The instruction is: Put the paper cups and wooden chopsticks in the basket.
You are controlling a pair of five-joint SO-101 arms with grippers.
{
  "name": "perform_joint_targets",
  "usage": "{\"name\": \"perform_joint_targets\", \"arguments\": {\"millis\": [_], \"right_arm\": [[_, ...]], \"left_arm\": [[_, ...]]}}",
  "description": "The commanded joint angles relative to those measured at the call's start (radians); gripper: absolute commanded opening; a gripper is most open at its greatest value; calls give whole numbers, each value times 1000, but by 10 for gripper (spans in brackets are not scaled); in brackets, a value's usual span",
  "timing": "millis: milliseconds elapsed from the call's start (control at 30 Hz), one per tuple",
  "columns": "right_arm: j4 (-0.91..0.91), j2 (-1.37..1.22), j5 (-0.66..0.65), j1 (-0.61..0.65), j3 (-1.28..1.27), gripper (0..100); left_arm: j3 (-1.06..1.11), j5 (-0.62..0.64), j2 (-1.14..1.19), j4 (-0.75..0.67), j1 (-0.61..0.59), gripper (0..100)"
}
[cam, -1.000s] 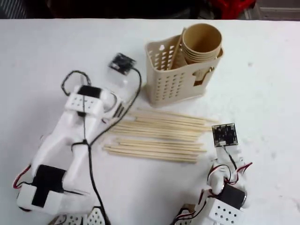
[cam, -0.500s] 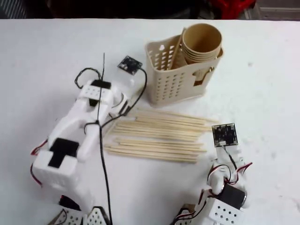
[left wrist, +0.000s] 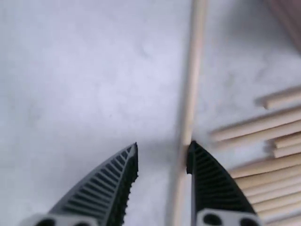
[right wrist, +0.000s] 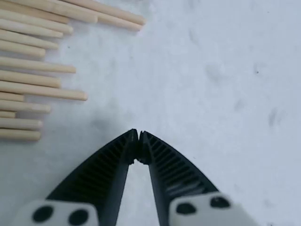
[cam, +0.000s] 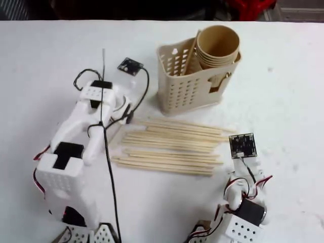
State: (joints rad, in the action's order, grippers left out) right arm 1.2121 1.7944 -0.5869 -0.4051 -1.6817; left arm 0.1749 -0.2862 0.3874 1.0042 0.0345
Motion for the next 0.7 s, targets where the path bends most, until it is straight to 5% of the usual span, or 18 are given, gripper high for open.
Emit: {"name": "perform_joint_targets", "arguments": {"millis": [0, 433, 667], "right_arm": [[-15, -1, -8, -5, -9, 21], [-15, -2, -8, -5, -9, 21], [-15, -2, -8, -5, -9, 21]], "left_arm": [[-28, 11, -1, 17, -25, 180], [-18, 8, 4, 84, -28, 50], [-155, 11, -84, 215, -133, 21]]}}
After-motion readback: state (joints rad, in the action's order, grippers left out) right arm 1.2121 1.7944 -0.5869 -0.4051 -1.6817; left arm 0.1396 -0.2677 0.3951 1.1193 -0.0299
